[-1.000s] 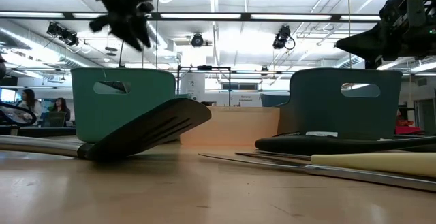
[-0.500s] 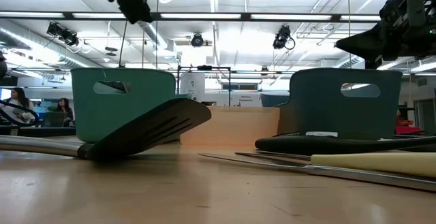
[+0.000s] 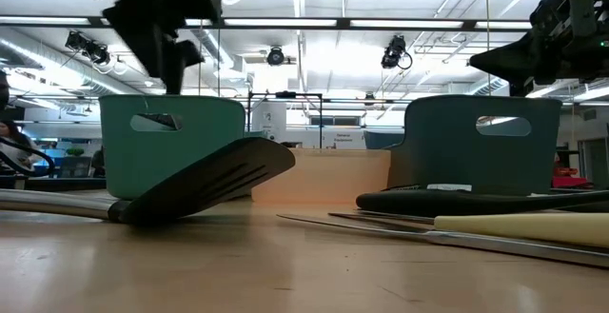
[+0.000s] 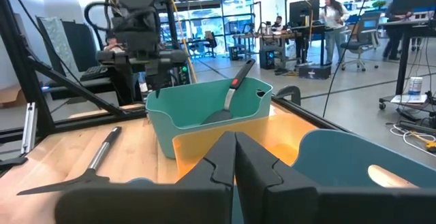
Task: Pick & Place Kitchen Items
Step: Adjust the light green bin
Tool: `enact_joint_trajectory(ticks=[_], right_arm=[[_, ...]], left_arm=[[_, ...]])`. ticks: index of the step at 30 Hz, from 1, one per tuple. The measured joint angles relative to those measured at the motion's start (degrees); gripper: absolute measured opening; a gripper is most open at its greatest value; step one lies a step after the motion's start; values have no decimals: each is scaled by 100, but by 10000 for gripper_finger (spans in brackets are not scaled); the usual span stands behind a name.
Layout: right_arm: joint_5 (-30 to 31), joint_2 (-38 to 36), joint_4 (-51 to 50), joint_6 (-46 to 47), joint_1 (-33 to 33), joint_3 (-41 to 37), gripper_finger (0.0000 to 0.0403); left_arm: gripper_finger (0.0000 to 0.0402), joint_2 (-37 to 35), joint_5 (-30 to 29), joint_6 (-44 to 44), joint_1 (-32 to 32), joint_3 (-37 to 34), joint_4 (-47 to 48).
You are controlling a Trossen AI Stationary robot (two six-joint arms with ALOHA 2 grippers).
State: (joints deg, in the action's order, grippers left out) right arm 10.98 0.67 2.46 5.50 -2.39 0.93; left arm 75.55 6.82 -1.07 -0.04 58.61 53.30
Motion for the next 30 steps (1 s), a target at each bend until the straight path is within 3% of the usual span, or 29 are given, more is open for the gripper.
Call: enact_joint_trajectory(ticks=[7, 15, 20, 28, 30], right_arm=[[1, 0, -2, 0, -1, 0, 11], [7, 0, -4, 0, 0, 0, 11], [7, 0, -4, 0, 0, 0, 11], [11, 0, -4, 0, 0, 0, 11], [11, 0, -4, 0, -1, 0, 11]], left_arm=[[244, 627, -787, 67, -145, 2, -90], [204, 1346, -726, 135, -140, 2, -330], [151, 1586, -746, -6, -94, 0, -337], [19, 1624, -747, -13, 163, 0, -480], [10, 1624, -745, 33, 260, 2, -483]])
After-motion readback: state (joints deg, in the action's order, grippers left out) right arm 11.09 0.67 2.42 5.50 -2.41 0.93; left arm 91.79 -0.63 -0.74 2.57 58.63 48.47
